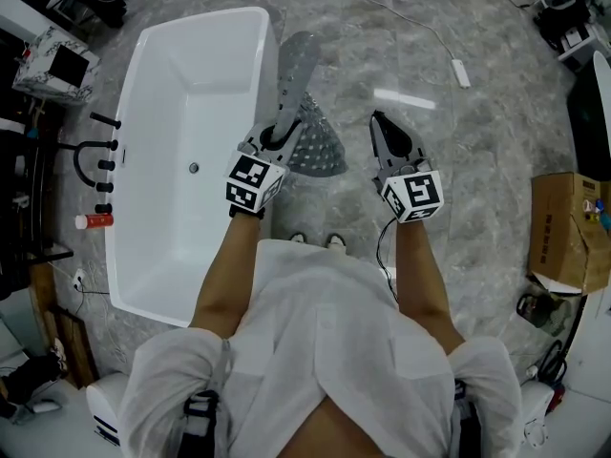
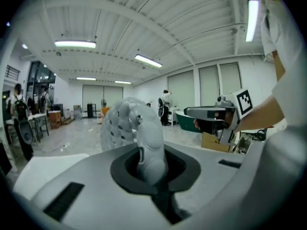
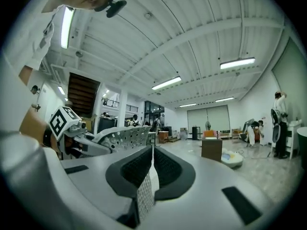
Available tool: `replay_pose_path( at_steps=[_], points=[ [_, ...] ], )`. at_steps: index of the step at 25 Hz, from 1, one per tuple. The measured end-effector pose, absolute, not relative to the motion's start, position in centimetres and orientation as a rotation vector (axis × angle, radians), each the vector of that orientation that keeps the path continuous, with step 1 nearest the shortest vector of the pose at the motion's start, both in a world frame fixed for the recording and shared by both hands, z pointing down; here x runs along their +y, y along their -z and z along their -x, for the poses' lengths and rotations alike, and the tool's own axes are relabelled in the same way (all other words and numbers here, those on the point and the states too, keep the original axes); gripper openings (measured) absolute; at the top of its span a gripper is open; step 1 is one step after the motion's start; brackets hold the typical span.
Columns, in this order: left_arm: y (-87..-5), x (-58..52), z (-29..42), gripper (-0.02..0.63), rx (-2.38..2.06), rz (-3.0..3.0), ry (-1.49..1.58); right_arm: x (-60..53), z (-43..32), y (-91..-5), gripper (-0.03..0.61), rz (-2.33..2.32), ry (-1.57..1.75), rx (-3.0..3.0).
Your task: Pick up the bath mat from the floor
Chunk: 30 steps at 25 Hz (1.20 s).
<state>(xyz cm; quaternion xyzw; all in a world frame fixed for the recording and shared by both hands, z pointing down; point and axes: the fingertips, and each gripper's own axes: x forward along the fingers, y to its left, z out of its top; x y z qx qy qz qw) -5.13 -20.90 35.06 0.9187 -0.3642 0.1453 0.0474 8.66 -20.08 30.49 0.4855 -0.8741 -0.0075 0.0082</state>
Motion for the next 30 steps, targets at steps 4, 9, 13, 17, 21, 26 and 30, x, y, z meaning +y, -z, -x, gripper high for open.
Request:
replay_pose_path(
  at_steps=[4, 9, 13, 17, 21, 26, 30],
  points=[
    [-30.2, -20.7, 4.9, 0.025, -1.170, -2.942, -0.344, -19.5, -8.8, -28.4, 0.029, -1.545, 0.112, -2.747],
    [-26.9, -20.1, 4.9, 0.025, -1.233, -3.003, -0.264, -18.9, -9.0, -26.9, 0.027, -1.559, 0.190, -2.710],
    [-26.1, -19.6, 4.6, 0.025, -1.261, -3.036, -0.261, -18.3, -9.6, -24.9, 0.026, -1.588, 0.260, -2.702],
    [-26.1, -18.9, 4.9, 0.025, -1.269, -3.049, -0.260, -17.6, -9.6, -23.4, 0.026, -1.605, 0.328, -2.709],
    [-25.7, -18.6, 4.6, 0.025, -1.270, -3.047, -0.260, -17.4, -10.0, -22.2, 0.026, -1.615, 0.359, -2.700],
    [-25.3, -18.4, 4.5, 0.025, -1.275, -3.050, -0.261, -17.4, -10.3, -21.4, 0.026, -1.616, 0.376, -2.706],
    [-24.7, -18.1, 4.5, 0.025, -1.291, -3.051, -0.242, -17.0, -10.5, -21.2, 0.026, -1.615, 0.391, -2.705]
  ],
)
